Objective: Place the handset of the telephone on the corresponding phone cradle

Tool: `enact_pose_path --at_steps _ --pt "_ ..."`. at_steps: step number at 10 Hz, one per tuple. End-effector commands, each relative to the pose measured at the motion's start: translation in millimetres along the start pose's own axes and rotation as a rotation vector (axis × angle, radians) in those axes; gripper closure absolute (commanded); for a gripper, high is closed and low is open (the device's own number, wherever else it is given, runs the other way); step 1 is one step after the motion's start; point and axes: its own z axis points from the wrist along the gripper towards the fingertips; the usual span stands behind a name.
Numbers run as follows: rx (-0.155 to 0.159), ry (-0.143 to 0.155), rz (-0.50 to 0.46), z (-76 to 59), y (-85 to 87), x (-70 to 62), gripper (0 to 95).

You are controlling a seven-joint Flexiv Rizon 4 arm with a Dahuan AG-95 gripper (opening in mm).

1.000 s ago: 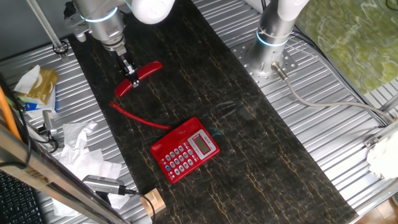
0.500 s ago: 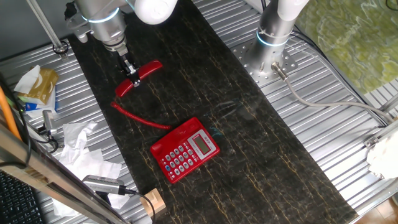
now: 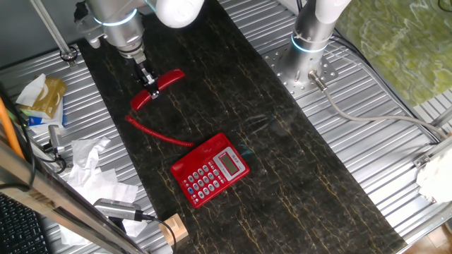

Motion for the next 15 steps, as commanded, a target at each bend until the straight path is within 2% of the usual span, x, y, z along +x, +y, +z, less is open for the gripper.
enact_pose_path --at_steps 1,4,8,15 --pt "-0.005 -0.002 0.047 -1.8 9.1 -2.8 95.0" --pt "-0.007 -0.015 0.089 0.0 24.4 -6.9 95.0" --pt "-0.008 -0.016 0.129 -1.5 55.5 -11.6 95.0" --pt "-0.006 -0.022 0.171 5.3 105.5 -14.2 95.0"
